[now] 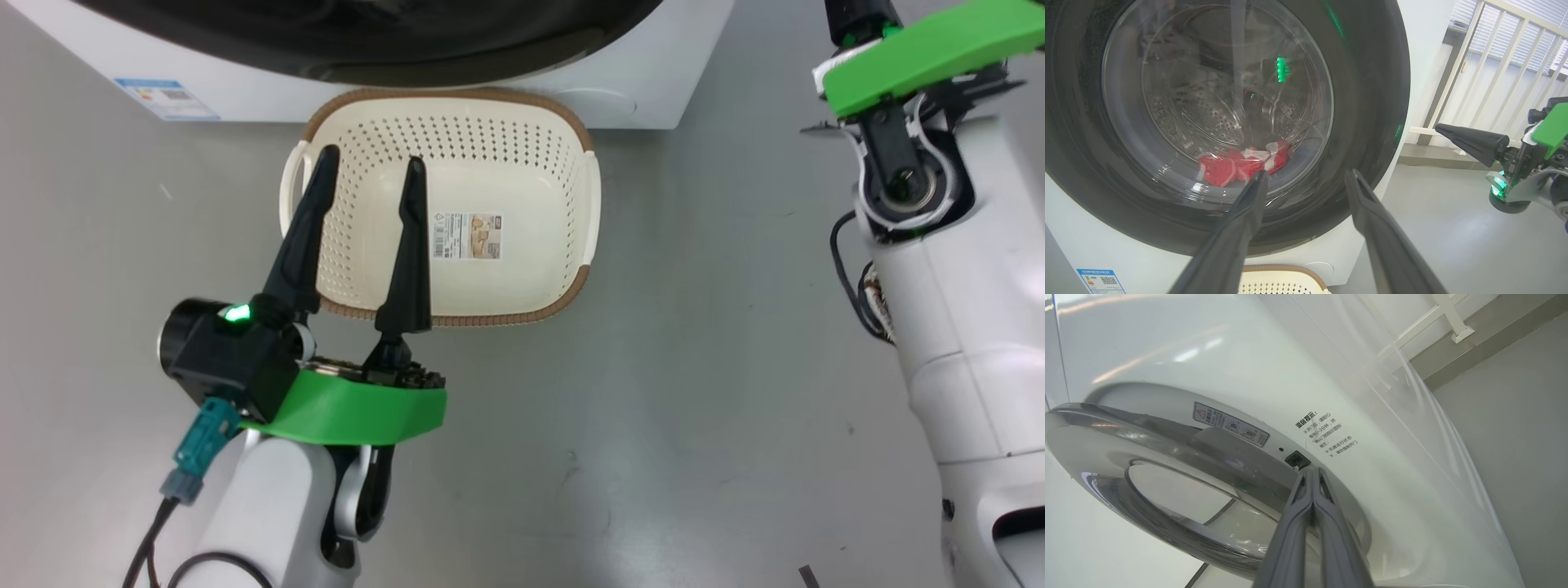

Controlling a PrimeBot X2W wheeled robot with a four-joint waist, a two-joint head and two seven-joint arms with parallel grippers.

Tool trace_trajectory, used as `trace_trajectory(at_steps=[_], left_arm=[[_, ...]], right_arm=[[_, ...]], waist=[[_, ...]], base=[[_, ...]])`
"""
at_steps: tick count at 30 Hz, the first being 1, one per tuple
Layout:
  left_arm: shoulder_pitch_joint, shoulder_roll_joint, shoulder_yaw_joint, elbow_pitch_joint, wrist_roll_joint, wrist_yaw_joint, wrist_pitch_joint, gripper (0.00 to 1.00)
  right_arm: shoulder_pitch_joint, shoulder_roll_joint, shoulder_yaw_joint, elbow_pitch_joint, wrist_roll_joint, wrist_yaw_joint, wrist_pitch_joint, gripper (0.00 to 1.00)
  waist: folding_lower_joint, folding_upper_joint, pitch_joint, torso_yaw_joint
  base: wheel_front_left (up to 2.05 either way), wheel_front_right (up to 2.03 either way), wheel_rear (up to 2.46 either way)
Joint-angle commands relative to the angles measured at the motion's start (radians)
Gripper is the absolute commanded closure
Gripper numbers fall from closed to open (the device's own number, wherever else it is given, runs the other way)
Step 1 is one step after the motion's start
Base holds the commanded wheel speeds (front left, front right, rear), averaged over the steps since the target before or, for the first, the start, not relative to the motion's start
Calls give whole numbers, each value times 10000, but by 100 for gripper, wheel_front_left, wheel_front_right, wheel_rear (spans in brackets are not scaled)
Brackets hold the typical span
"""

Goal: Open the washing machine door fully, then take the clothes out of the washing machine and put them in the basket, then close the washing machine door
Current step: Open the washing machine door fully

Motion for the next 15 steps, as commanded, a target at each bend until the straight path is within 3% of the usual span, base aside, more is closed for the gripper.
trace_trajectory(at_steps=[1, 15], left_arm=[[-158, 221, 211, -338, 69, 53, -31, 0], [-297, 270, 45, -530, 55, 82, -20, 0]], right_arm=[[-280, 103, 94, -320, 215, -6, 213, 100], [-1391, -19, -582, -392, 2676, -6, 2502, 100]], waist=[[0, 0, 147, 115], [0, 0, 732, 502]], base=[[0, 0, 0], [0, 0, 0]])
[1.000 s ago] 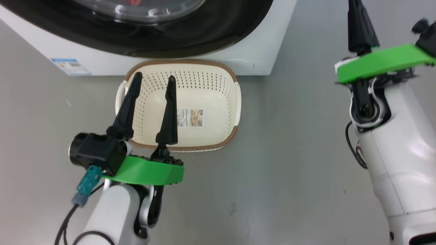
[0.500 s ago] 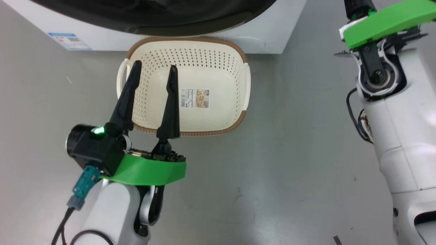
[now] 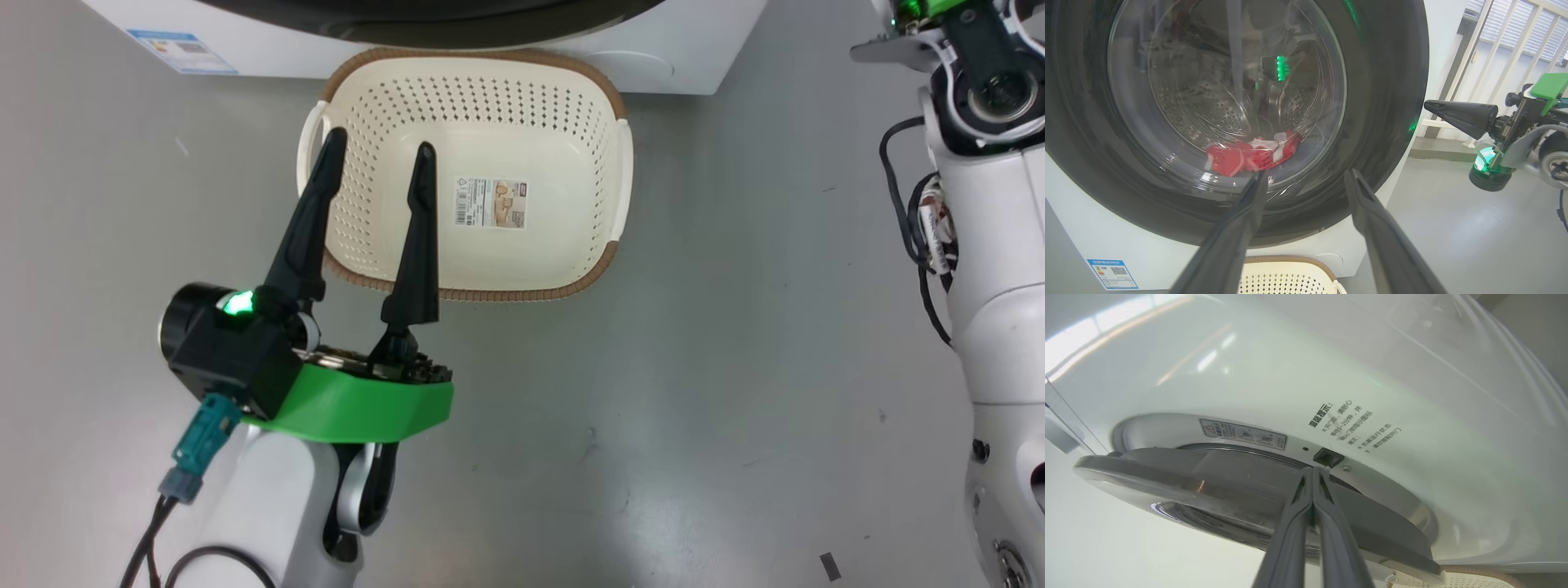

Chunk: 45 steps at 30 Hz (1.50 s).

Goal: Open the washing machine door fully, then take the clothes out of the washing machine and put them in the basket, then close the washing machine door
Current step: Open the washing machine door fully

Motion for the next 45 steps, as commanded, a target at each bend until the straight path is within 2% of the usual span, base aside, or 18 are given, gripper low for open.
trace_trajectory(at_steps=[1, 6, 14, 29, 36, 45], left_arm=[[-111, 230, 207, -292, 57, 74, -22, 0], [-145, 235, 148, -317, 59, 77, -24, 0], [-193, 229, 44, -325, 53, 81, -29, 0], [-288, 219, -74, -203, 0, 113, -38, 0], [-220, 260, -33, -123, -62, 113, -42, 0], [-158, 262, -18, -84, -95, 153, -45, 0]], right_arm=[[-286, 217, -42, -227, 272, -6, 180, 100], [-606, 239, -174, -47, 844, -6, 672, 100], [-925, 252, -136, 230, 1073, -6, 916, 100], [-1608, 165, -11, 1177, 1622, -6, 2147, 100], [-1542, 195, 166, 1055, 1898, -6, 2863, 100], [-1370, 207, 407, 1054, 1832, -6, 3202, 100]], waist=[[0, 0, 108, 106], [0, 0, 236, 229], [0, 0, 341, 350], [0, 0, 375, 511], [0, 0, 272, 488], [0, 0, 129, 463]], base=[[0, 0, 0], [0, 0, 0], [0, 0, 0], [0, 0, 0], [0, 0, 0], [0, 0, 0]])
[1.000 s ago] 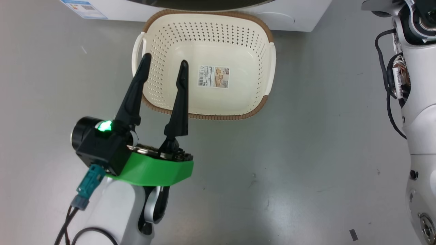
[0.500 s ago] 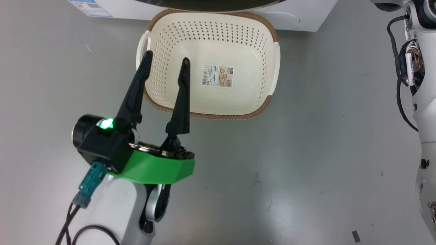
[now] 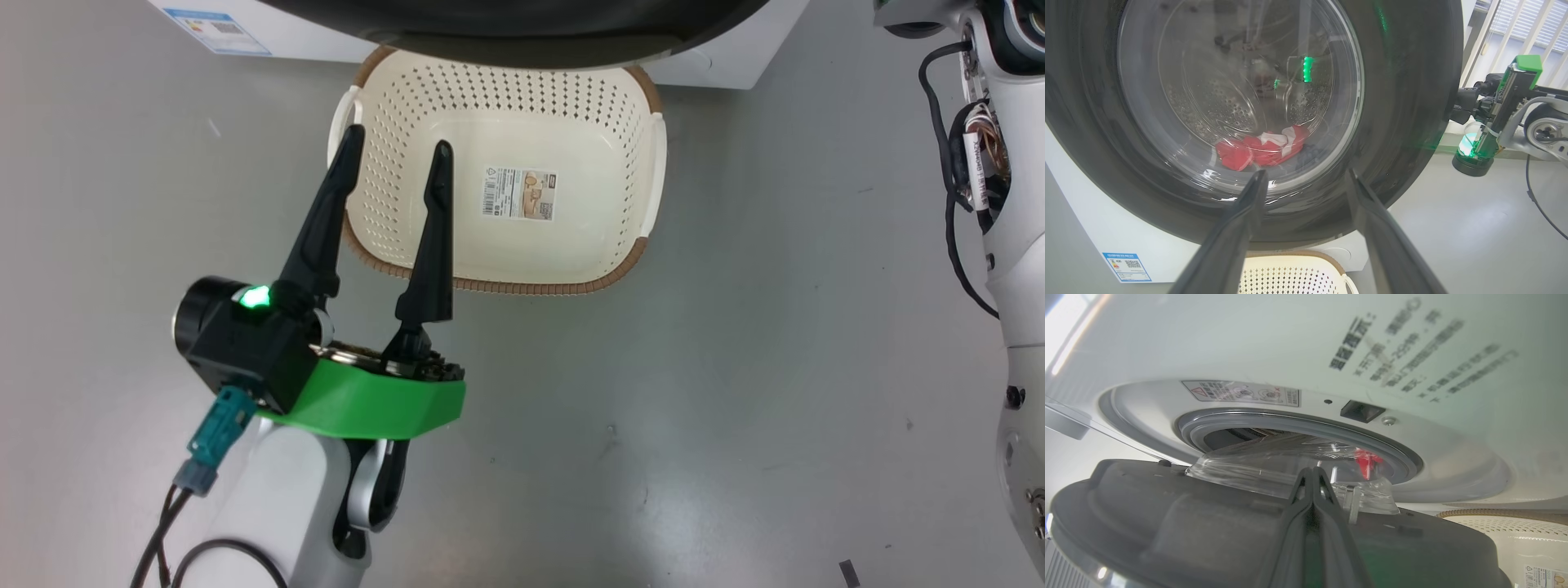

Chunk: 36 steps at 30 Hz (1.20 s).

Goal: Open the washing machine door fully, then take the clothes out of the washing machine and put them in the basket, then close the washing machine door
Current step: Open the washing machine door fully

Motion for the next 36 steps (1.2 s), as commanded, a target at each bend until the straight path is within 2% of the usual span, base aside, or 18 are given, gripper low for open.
trace_trajectory(at_steps=[1, 15, 36], left_arm=[[46, 248, 275, -221, 6, 80, -44, 0], [300, 389, 363, -120, -7, 185, -46, 0], [1108, 676, 329, 80, -198, 380, 117, 0]], right_arm=[[96, 459, 245, -381, 21, 79, 214, 100], [1108, 495, 357, -551, 207, 79, 570, 100], [3279, 607, 844, -1038, 837, 79, 1016, 100]], waist=[[0, 0, -58, -16], [0, 0, -787, -189], [0, 0, -2514, -156]], base=[[0, 0, 0], [0, 0, 0], [0, 0, 0]])
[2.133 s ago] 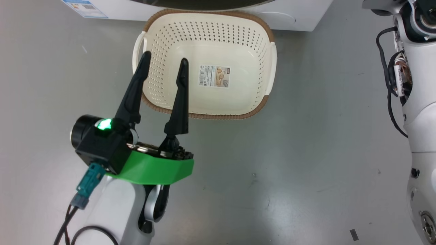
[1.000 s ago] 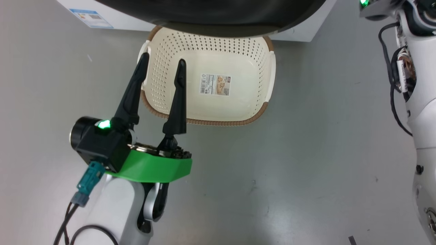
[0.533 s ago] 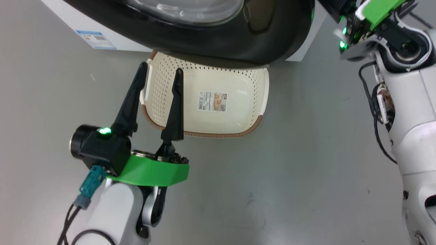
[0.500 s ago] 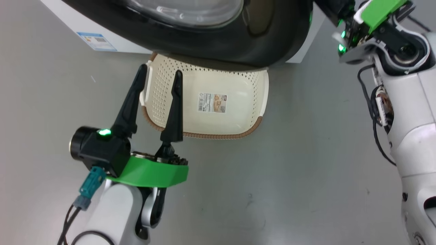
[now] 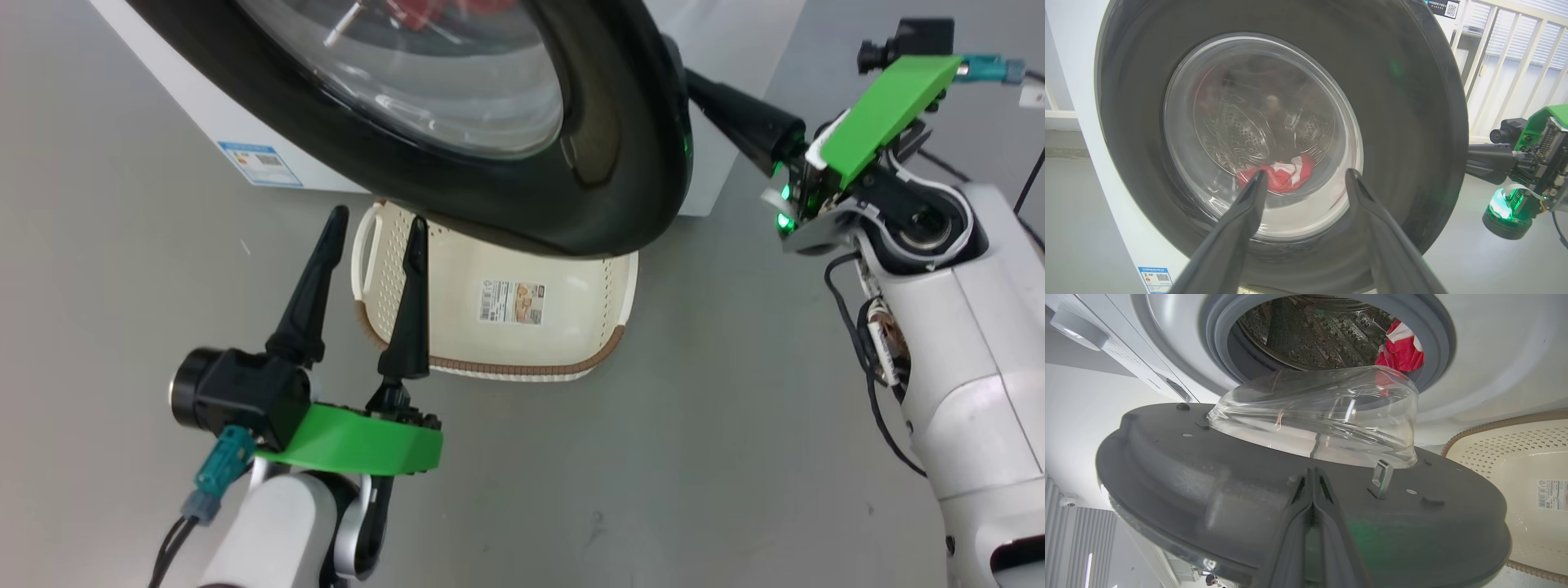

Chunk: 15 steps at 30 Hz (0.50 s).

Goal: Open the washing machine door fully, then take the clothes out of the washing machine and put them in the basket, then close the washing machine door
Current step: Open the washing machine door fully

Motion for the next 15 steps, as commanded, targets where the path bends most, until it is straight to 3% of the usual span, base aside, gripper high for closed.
trace_trajectory(at_steps=[1, 15], left_arm=[[154, 269, 295, -188, -29, 106, 29, 0], [664, 350, 216, -178, -220, 232, 174, 0]], right_arm=[[189, 296, 209, -367, 137, 77, 99, 100], [1459, 313, 850, -944, 344, 77, 351, 100]], waist=[[0, 0, -299, 33], [0, 0, -1217, 355]], base=[[0, 0, 0], [0, 0, 0]])
